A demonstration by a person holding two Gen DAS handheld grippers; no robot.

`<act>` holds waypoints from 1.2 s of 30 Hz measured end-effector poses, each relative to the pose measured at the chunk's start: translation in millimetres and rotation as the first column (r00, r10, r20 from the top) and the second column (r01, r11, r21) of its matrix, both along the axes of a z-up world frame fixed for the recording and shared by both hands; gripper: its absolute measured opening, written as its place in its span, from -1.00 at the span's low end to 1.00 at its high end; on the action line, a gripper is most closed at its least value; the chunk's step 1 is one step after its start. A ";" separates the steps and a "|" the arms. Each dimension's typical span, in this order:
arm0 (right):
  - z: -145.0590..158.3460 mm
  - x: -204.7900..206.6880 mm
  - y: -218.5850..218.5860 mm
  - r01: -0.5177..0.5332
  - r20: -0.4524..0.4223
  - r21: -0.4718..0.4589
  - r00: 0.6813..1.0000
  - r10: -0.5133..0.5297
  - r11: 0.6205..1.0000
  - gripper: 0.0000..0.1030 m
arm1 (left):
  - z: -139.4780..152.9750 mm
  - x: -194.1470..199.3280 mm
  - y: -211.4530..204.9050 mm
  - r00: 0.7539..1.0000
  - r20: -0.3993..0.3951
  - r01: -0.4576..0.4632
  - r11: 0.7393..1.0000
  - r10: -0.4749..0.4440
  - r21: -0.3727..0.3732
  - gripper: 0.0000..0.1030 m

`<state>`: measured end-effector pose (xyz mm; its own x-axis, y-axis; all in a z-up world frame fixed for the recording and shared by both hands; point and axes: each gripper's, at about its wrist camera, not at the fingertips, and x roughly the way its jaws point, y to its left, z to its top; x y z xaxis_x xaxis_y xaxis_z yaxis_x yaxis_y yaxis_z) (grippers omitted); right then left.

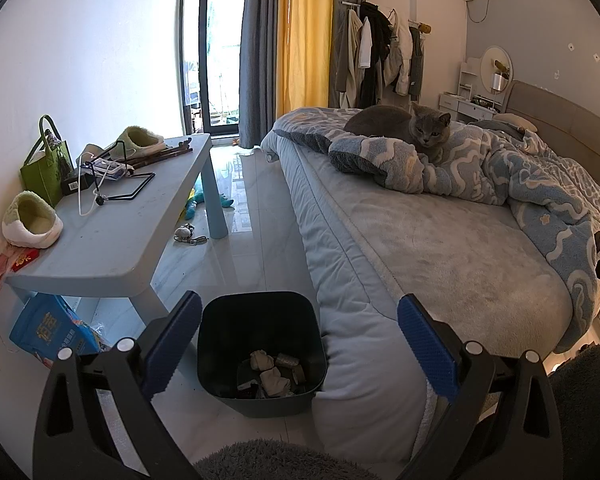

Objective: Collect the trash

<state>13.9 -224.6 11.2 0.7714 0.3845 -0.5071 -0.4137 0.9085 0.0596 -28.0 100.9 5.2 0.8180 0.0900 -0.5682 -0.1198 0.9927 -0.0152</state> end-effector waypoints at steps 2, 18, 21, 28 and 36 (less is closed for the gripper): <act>-0.1 -0.2 -0.1 0.001 0.000 0.001 1.000 -0.001 1.000 0.93 | 0.1 0.2 0.1 1.000 0.000 0.000 1.000 0.000 0.000 0.94; 0.1 -0.3 0.0 0.001 -0.001 0.002 1.000 -0.001 1.000 0.93 | 0.1 0.4 0.0 1.000 0.000 0.000 1.000 0.000 0.001 0.94; 0.3 -0.5 0.1 0.002 -0.001 0.002 1.000 -0.002 1.000 0.93 | 0.2 0.5 0.0 1.000 -0.001 0.000 1.000 0.000 0.000 0.94; 0.2 -0.5 0.0 0.002 -0.001 0.002 1.000 -0.002 1.000 0.93 | 0.2 0.9 -0.1 1.000 -0.003 -0.004 1.000 0.004 0.004 0.94; 0.5 -0.4 -0.1 0.002 -0.001 0.002 1.000 -0.002 1.000 0.93 | -1.6 0.4 -1.2 1.000 -0.004 -0.003 1.000 0.003 0.004 0.94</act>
